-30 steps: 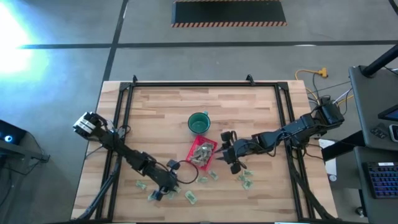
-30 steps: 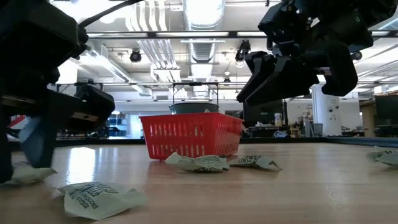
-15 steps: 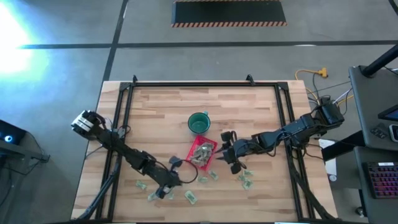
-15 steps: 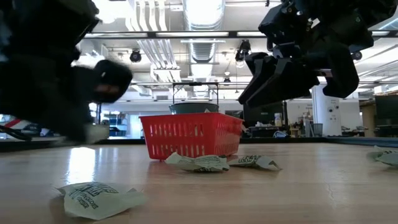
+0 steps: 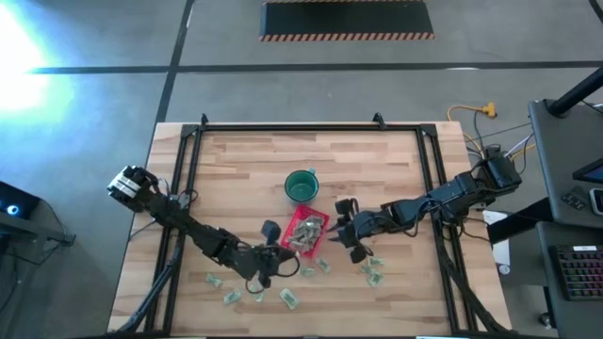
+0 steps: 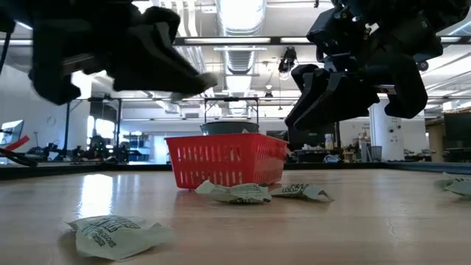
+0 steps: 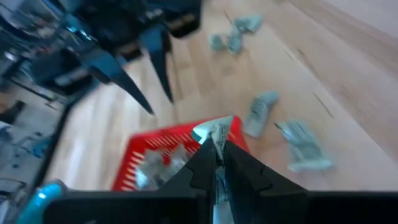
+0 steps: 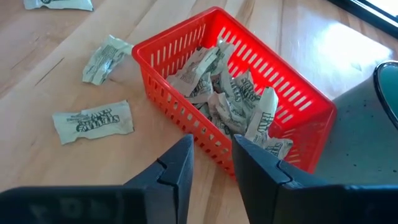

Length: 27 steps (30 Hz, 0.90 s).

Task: Pick and place items into bin
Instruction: Put the light green stevia packet into the red bin

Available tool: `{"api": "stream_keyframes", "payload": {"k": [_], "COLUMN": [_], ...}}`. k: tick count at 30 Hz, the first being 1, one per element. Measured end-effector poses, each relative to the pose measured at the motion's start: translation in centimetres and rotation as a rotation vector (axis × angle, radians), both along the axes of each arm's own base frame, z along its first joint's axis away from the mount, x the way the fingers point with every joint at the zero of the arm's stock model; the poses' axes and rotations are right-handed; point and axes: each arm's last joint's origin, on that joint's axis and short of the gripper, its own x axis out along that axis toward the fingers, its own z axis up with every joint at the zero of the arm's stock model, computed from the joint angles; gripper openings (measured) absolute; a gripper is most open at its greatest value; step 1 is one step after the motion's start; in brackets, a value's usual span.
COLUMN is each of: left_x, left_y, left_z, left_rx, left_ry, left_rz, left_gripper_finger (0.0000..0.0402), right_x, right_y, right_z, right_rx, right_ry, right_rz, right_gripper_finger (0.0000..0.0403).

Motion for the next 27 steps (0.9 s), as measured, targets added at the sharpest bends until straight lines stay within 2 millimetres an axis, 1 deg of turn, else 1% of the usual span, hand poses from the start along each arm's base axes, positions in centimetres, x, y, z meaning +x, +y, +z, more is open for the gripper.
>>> {"api": "stream_keyframes", "payload": {"k": [3, 9, 13, 17, 21, 27], "left_x": [0.5, 1.3, 1.7, 1.9, 1.9, 2.0], "left_y": [0.7, 3.1, 4.5, 4.8, 4.7, 4.7], "left_z": [0.3, -0.1, -0.3, -0.5, -0.6, -0.6], "left_rx": [0.027, 0.022, -0.045, -0.085, -0.087, -0.088], "left_ry": [-0.030, -0.023, -0.023, -0.002, 0.007, 0.004], "left_rz": [0.006, 0.091, 0.150, 0.089, 0.079, 0.081], "left_gripper_finger": [0.0011, 0.0011, 0.0011, 0.0016, 0.0047, 0.0111], "right_x": [0.0, -0.3, -0.5, -0.5, -0.6, -1.2], "right_y": [0.0, -0.1, -0.1, -0.1, -0.2, -0.2], "right_z": [0.0, -0.4, -0.6, -0.7, -0.8, -1.3], "right_rx": [0.004, 0.030, 0.043, 0.046, 0.070, 0.132], "right_ry": [0.005, 0.050, 0.080, 0.091, 0.108, 0.193], "right_rz": [-0.004, -0.033, -0.052, -0.056, -0.079, -0.114], "right_gripper_finger": [0.0098, 0.0100, 0.0098, 0.0093, 0.0095, 0.0100]}}
